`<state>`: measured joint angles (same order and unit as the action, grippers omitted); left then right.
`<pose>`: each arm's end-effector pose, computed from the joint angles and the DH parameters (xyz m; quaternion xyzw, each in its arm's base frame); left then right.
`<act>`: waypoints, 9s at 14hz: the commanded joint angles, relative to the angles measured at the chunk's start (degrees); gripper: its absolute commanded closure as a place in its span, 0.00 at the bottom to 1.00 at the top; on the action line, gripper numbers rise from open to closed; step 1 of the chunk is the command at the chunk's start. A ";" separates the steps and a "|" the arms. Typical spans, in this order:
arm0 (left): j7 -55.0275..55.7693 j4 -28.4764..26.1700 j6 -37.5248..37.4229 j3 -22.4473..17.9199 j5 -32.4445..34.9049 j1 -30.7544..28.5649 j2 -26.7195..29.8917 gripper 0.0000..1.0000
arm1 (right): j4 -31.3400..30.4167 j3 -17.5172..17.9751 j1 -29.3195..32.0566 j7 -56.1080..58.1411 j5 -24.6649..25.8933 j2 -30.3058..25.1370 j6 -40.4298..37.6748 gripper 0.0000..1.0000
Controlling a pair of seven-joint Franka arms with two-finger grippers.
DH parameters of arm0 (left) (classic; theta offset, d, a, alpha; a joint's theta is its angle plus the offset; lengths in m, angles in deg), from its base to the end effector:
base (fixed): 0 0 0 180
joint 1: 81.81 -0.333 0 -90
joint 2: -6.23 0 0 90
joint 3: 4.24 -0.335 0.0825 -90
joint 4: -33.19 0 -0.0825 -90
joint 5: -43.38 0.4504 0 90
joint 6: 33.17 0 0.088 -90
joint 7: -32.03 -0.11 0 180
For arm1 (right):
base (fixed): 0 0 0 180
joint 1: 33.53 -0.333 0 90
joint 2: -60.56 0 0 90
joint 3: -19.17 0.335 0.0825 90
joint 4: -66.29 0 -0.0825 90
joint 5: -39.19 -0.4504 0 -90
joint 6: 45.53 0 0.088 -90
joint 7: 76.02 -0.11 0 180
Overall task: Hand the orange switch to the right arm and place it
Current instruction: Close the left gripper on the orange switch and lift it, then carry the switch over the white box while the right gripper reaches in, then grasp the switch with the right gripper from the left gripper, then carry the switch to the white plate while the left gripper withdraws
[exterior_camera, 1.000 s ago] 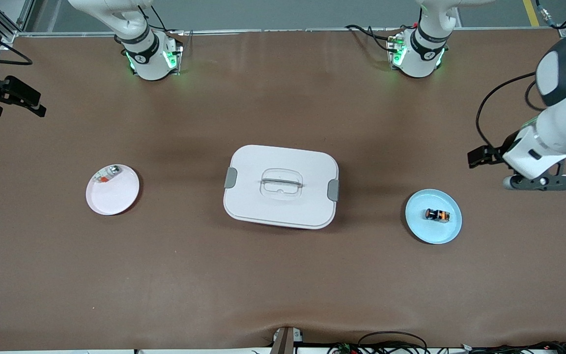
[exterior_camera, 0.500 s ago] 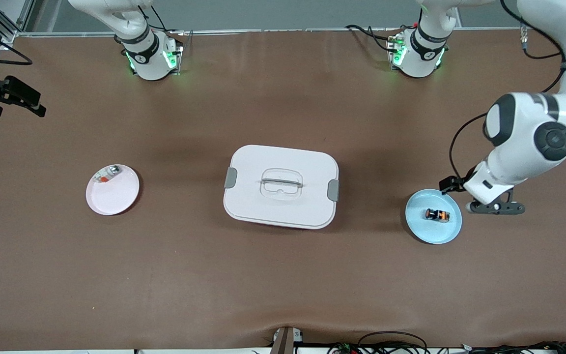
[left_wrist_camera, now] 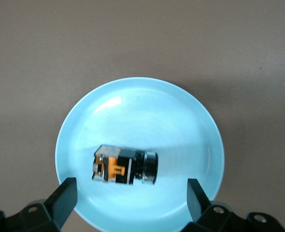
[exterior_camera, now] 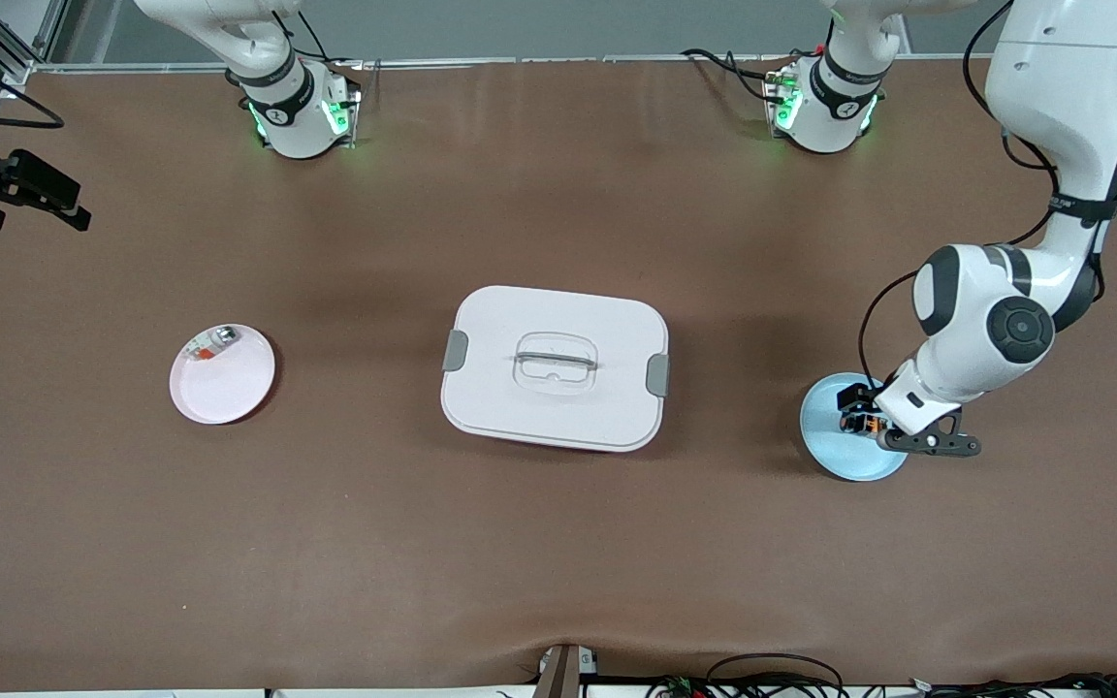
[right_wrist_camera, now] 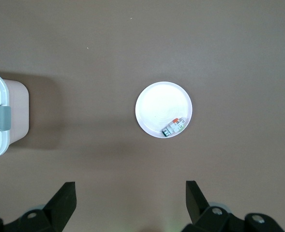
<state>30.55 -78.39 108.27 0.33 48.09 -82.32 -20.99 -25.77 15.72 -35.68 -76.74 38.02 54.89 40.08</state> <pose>0.6769 -0.0468 0.2038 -0.9969 0.0749 -0.0244 0.0077 0.5797 -0.0126 0.6739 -0.9997 0.0167 0.0068 0.0132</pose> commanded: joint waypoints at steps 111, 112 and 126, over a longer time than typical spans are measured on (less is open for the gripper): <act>77.97 35.11 -26.82 12.47 -19.77 9.74 1.38 0.00 | 0.83 0.11 -30.57 -16.98 -15.48 10.35 12.17 1.00; 76.03 35.02 -27.26 12.39 -17.92 9.30 1.46 0.00 | 0.57 0.02 -28.90 -10.68 -12.48 8.07 8.21 1.00; 40.35 34.58 -39.65 12.39 6.96 -4.77 3.04 0.00 | -25.78 -0.16 -0.76 71.36 3.71 1.37 27.64 1.00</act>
<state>74.12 -42.69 69.61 12.54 52.65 -86.89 -19.70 -45.30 14.32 -38.15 -10.79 39.64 57.90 61.29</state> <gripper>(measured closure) 0.000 0.590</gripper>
